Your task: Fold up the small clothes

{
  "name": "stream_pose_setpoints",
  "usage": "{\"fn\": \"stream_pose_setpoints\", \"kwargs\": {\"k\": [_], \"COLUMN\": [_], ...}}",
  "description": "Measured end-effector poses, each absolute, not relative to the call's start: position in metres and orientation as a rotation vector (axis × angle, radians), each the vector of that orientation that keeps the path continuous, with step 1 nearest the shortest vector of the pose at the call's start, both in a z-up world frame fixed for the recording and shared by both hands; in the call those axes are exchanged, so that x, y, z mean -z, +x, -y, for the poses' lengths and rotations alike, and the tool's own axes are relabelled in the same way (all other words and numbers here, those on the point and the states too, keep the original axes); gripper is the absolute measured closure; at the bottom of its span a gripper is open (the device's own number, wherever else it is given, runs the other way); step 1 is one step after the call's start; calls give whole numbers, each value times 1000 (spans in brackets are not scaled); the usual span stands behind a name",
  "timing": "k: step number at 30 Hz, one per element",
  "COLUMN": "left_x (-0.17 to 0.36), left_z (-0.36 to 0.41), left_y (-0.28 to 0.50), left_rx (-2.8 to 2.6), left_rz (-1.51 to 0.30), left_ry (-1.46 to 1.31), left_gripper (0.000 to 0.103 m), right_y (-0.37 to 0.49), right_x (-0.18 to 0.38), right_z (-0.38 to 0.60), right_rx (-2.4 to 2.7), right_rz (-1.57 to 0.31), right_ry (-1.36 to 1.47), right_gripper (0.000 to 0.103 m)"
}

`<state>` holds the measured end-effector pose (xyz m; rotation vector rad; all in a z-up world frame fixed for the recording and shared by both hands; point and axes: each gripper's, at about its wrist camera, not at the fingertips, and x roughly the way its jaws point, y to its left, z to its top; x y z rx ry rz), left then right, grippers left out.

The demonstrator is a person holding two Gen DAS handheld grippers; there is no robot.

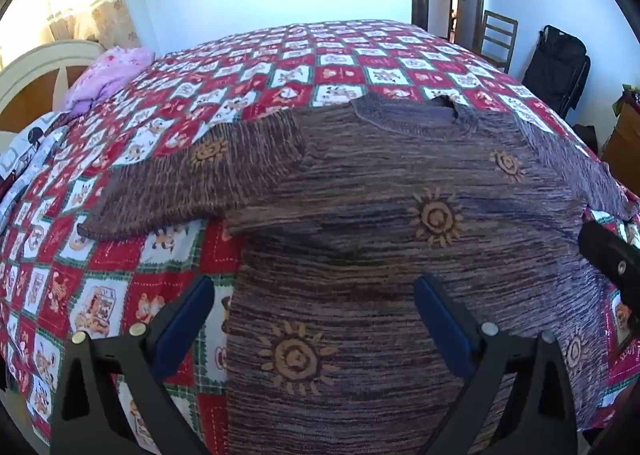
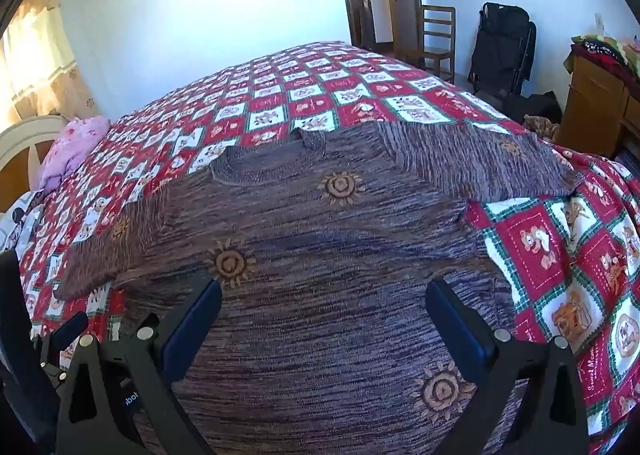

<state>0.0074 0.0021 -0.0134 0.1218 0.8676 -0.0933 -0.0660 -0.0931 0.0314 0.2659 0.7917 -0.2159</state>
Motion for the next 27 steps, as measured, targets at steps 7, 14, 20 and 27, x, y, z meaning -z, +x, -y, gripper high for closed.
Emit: {"fn": "stream_pose_setpoints", "kwargs": {"k": [7,14,20,27], "left_x": [7,1,1,1], "left_z": [-5,0,1,4], "left_y": [2,1,0,-2], "left_rx": [64,56,61,64], "left_rz": [-835,-808,-806,-800], "left_ry": [150,173,181,180], "left_gripper": [1,1,1,1], "right_y": [-69,-71,-71,-73], "right_x": [-35,-38,-38,-40], "right_z": [94,96,96,96], "right_rx": [223,224,221,227], "right_rz": [-785,-782,-781,-772], "right_ry": [261,268,269,273], "right_gripper": [1,1,1,1]}}
